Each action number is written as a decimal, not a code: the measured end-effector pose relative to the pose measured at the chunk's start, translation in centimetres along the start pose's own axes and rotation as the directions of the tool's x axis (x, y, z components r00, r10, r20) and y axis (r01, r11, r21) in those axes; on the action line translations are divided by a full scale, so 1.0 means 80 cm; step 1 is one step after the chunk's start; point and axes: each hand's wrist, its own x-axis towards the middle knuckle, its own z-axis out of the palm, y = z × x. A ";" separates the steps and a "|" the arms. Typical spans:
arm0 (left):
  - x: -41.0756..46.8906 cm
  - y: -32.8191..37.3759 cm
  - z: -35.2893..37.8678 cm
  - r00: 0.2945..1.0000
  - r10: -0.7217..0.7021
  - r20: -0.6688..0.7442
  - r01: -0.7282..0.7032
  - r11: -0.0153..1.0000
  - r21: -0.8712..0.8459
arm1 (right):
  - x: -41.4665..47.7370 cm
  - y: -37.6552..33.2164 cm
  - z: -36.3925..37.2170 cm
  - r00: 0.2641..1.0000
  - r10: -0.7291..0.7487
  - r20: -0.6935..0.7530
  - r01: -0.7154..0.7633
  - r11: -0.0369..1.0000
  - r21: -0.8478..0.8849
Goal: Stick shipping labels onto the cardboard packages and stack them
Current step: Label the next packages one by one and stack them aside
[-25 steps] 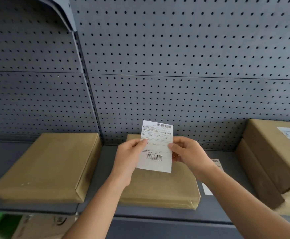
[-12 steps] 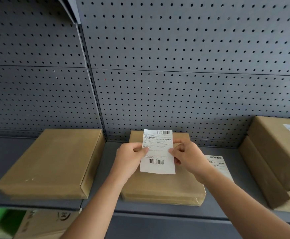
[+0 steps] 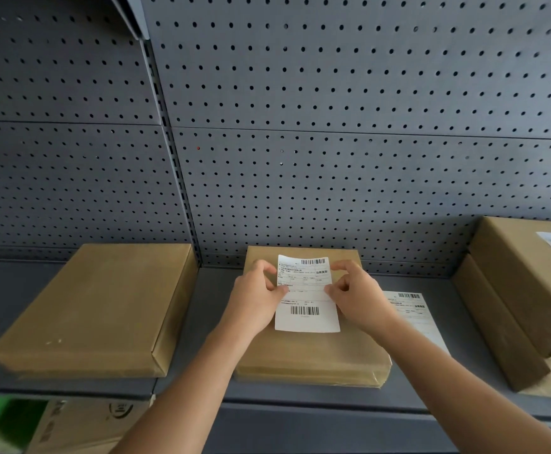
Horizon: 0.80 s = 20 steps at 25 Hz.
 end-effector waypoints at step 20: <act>0.000 0.010 0.010 0.999 0.008 0.044 -0.018 0.970 0.243 | 0.007 -0.002 0.019 0.999 -0.044 -0.008 0.037 0.912 -0.410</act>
